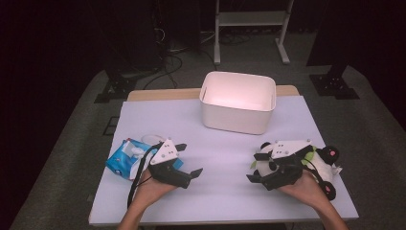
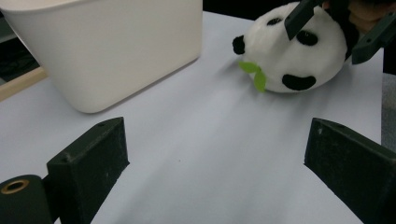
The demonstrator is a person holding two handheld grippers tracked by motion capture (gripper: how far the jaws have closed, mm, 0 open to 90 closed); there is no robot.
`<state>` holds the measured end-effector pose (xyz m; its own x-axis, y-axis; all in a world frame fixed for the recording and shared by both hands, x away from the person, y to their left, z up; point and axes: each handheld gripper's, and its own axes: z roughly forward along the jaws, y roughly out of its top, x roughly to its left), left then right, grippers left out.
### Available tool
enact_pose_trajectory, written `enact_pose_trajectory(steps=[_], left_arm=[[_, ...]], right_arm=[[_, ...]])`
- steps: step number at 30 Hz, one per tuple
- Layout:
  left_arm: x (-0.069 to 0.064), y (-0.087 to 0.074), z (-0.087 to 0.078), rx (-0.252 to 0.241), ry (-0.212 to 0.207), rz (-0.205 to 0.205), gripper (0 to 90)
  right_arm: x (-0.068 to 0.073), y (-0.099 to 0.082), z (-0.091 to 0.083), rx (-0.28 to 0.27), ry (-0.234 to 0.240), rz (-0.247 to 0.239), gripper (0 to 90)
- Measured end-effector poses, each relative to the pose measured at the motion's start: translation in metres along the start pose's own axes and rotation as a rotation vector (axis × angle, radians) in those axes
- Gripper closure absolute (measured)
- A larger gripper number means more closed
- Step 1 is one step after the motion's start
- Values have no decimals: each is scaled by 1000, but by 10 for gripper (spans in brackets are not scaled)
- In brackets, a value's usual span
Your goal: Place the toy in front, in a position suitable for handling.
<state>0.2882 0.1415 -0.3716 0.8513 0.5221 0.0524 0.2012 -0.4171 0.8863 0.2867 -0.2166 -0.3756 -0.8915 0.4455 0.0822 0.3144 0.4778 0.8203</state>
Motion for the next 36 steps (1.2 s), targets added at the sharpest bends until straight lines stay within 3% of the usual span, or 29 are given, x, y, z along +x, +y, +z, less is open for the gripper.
enact_pose_trajectory(steps=[7,15,24,31,36], left_arm=[[3,-2,-2,0,-4,-7,49],[4,-2,-5,-3,-10,-2,49],[0,0,-7,-1,-23,11,49],[0,-2,-4,7,-30,2,49],[0,-3,-1,21,-42,4,49]], right_arm=[[-3,0,-2,13,16,11,224],[-1,12,-7,43,18,-21,234],[-13,29,-36,75,4,-68,274],[-27,23,-61,85,-6,-79,309],[-33,11,-72,131,-27,-91,324]])
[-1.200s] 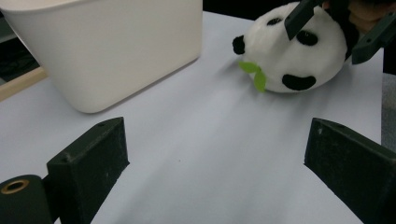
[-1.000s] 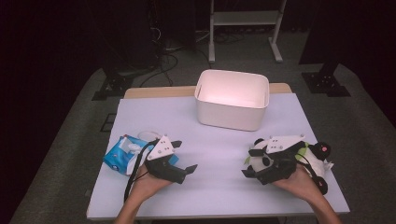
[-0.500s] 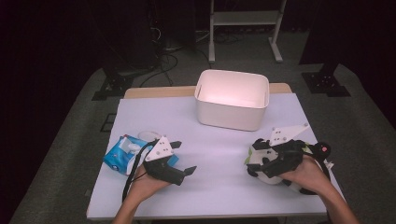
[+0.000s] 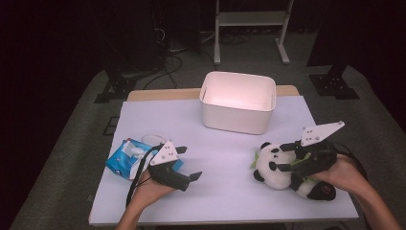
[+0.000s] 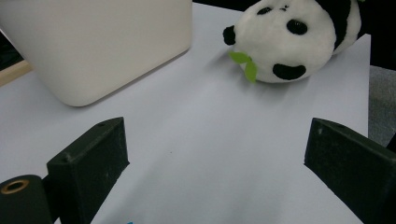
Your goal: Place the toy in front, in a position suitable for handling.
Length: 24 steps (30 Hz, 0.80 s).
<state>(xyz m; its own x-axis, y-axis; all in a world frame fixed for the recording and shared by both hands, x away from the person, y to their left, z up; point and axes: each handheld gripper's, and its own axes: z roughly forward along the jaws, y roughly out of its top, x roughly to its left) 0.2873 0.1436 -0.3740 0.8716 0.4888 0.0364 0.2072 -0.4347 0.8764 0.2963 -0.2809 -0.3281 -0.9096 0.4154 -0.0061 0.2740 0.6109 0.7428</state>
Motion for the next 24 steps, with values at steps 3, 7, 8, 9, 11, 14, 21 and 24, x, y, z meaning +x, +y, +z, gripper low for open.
enact_pose_trajectory(steps=[3,7,8,9,11,14,21,24], left_arm=[[0,0,0,1,-1,0,49],[-1,1,1,1,-6,-4,49],[-1,1,1,1,-6,-4,49],[-1,1,1,1,-6,-5,49],[-1,1,1,4,-8,-6,49],[-1,0,1,5,-9,-7,49],[1,0,1,9,-10,-9,49],[1,0,0,10,-10,-10,49]], right_arm=[[-2,-9,-4,30,-9,8,345],[-2,-18,-9,47,-23,7,376],[-2,-18,-9,47,-23,7,376],[-2,-22,-11,51,-29,0,380],[-2,-24,-13,57,-31,-2,405],[-1,-26,-14,67,-36,-9,420],[-4,-34,-16,103,-48,-47,602],[-7,-35,-17,103,-42,-63,673]])
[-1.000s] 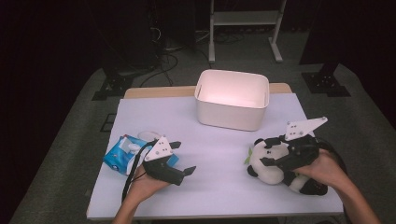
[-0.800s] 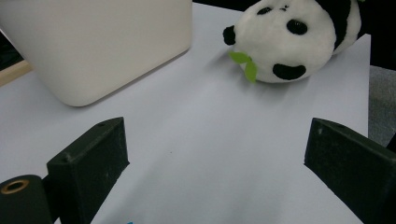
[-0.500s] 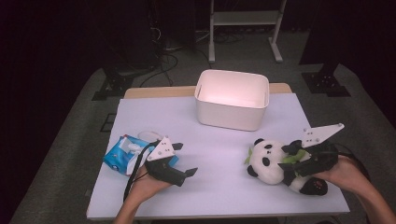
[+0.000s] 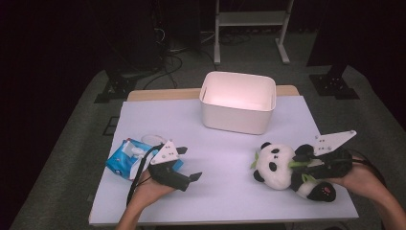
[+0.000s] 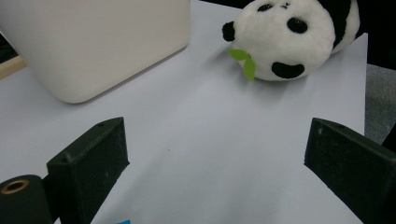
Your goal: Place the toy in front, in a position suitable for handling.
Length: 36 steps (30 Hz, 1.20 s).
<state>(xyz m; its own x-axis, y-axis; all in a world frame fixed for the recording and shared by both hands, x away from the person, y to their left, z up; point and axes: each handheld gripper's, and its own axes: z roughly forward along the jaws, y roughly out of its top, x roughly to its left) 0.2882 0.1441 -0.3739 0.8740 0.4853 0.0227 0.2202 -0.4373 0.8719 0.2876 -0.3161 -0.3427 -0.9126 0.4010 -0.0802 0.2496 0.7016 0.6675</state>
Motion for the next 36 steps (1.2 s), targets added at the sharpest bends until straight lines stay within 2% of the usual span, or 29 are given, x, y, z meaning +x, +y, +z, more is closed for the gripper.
enact_pose_trajectory(steps=[1,2,6,7,11,14,15,18,19,20,21,24,26,28,30,31,35,36], left_arm=[[0,0,-1,-4,4,3,49],[0,0,-1,-4,4,3,49],[2,0,-3,-11,6,-8,49],[3,0,-4,-10,5,-7,49],[4,0,-5,-19,5,-17,49],[6,0,-6,-32,1,-29,49],[6,0,-7,-33,4,-29,49],[7,1,-9,-36,5,-30,49],[7,1,-10,-37,5,-31,49],[7,1,-10,-37,5,-31,49],[8,1,-11,-39,6,-30,49],[9,2,-15,-44,10,-31,49],[10,2,-15,-46,14,-31,49],[11,1,-17,-51,19,-34,49],[12,1,-18,-51,19,-36,49],[12,1,-19,-53,21,-38,49],[13,1,-21,-62,23,-42,49],[13,1,-21,-62,23,-42,49]], right_arm=[[-2,0,-1,-8,1,-15,728],[-3,0,-1,-8,-4,-28,746],[-6,1,-2,-12,6,-45,769],[-12,2,-4,-23,37,-40,774],[-24,7,-10,-44,71,-20,778],[-28,13,-11,-48,93,-28,781],[-30,21,-11,-57,114,-42,781],[-31,32,-10,-62,139,-60,782],[-31,41,-7,-71,161,-80,782],[-31,41,-7,-71,161,-80,782],[-31,51,-3,-79,178,-99,782],[-28,66,6,-95,211,-133,781],[-27,71,9,-100,222,-138,782],[-23,85,20,-95,245,-167,781],[-21,89,24,-97,253,-175,781],[-19,98,32,-97,269,-194,781],[-16,116,48,-82,292,-236,780],[-16,116,48,-82,292,-236,780]])
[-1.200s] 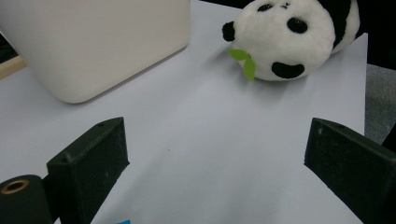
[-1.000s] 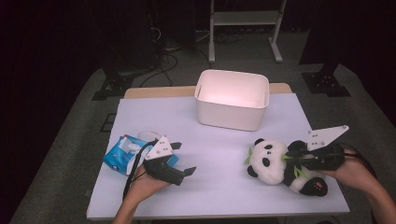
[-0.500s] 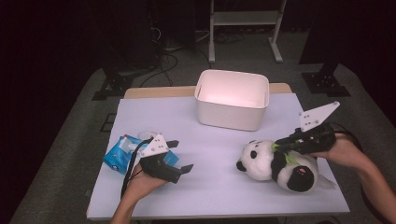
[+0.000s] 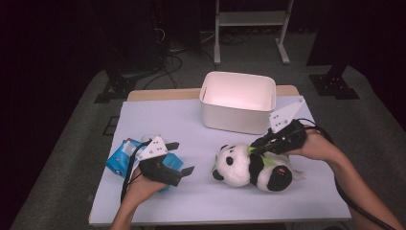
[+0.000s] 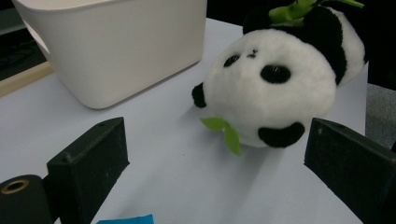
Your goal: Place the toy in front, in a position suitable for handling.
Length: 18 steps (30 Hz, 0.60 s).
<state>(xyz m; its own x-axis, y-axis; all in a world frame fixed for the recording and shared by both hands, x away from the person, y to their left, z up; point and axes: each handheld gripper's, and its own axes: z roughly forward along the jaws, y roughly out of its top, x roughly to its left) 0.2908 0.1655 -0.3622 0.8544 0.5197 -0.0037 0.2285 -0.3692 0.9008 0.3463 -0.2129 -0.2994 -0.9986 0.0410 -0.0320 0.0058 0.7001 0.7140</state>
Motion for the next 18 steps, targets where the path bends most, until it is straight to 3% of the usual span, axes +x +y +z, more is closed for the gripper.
enact_pose_trajectory(steps=[8,13,18], left_arm=[[2,0,-4,-3,10,-4,49],[4,-1,-5,-1,13,-5,49],[4,-2,-4,4,9,-6,50]], right_arm=[[-11,28,31,-19,85,-50,777],[-10,19,59,29,135,-39,774],[-5,13,64,-10,143,-35,735]])
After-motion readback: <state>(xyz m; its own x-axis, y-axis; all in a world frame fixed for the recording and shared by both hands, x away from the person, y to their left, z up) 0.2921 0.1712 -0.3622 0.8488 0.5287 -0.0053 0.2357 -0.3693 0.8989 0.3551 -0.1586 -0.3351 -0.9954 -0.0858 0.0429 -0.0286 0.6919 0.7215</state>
